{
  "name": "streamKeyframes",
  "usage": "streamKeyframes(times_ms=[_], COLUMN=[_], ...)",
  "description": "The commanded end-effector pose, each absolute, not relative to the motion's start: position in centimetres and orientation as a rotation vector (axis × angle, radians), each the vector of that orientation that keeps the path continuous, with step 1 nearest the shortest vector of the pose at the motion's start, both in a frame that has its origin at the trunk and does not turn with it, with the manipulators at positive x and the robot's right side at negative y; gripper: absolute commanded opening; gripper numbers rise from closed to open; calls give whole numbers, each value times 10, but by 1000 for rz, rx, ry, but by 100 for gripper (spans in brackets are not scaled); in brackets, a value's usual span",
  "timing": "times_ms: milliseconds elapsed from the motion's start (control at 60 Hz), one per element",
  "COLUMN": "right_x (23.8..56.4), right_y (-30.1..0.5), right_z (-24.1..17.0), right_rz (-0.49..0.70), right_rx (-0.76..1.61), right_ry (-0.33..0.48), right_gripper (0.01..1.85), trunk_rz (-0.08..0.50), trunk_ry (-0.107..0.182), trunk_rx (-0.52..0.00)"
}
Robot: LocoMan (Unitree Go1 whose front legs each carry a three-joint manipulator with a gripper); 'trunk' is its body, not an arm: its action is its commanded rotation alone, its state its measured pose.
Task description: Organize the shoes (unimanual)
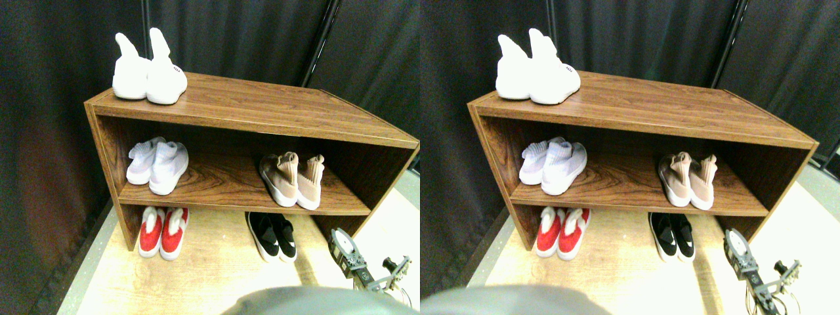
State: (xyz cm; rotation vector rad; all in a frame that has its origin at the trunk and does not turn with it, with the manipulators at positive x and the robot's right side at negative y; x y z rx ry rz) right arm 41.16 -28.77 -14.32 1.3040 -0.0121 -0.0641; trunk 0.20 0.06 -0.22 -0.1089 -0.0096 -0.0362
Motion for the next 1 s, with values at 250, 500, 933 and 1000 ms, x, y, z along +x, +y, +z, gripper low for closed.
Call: streamKeyframes(times_ms=[250,500,933,1000], right_x=[379,369,367,368], right_y=[-271,-257,-231,-230], right_z=[-103,-85,-73,-74], right_rz=[86,171,254,260], right_rx=[1217,1210,1236,1250], right_ry=[-65,-67,-35,-27], right_gripper=[6,6,6,6], trunk_rz=[-35,-26,-13,-14], trunk_ry=[-74,-95,-97,-92], trunk_rx=[-120,-129,-130,-128])
